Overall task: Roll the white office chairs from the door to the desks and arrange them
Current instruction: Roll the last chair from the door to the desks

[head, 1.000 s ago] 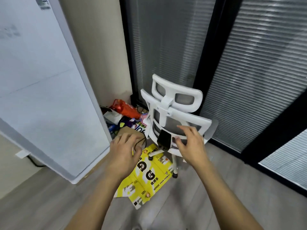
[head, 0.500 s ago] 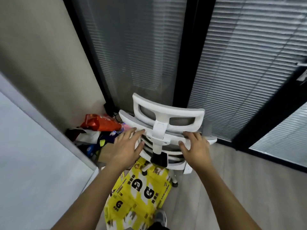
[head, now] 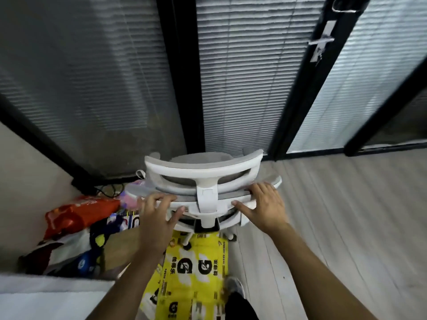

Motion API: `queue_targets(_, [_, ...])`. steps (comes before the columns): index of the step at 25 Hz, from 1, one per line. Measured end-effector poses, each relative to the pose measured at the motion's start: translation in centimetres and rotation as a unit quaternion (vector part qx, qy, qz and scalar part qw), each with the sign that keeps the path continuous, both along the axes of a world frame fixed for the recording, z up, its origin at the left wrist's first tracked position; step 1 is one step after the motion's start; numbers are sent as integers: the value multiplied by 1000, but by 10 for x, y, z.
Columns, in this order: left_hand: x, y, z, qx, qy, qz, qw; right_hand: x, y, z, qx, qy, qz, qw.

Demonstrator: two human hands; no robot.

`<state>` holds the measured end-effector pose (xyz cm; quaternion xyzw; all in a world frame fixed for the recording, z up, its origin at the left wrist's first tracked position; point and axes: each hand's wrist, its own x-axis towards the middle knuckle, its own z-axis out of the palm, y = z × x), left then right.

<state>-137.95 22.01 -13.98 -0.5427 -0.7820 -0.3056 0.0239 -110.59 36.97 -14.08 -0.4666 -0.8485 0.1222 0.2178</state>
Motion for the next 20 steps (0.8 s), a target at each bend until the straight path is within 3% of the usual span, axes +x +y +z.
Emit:
queue_targets(10, [52,11,6,-58,-6,-203,978,89,-126,-10,43,12,-221,974])
queue_targets(15, [157,51,11,-60,-22,-322,945,184,-166,-10,29,10,-349,937])
queue_targets(20, [305,73,9,-45,-16,-439,897,300,-215,-17,81,27,-451,888])
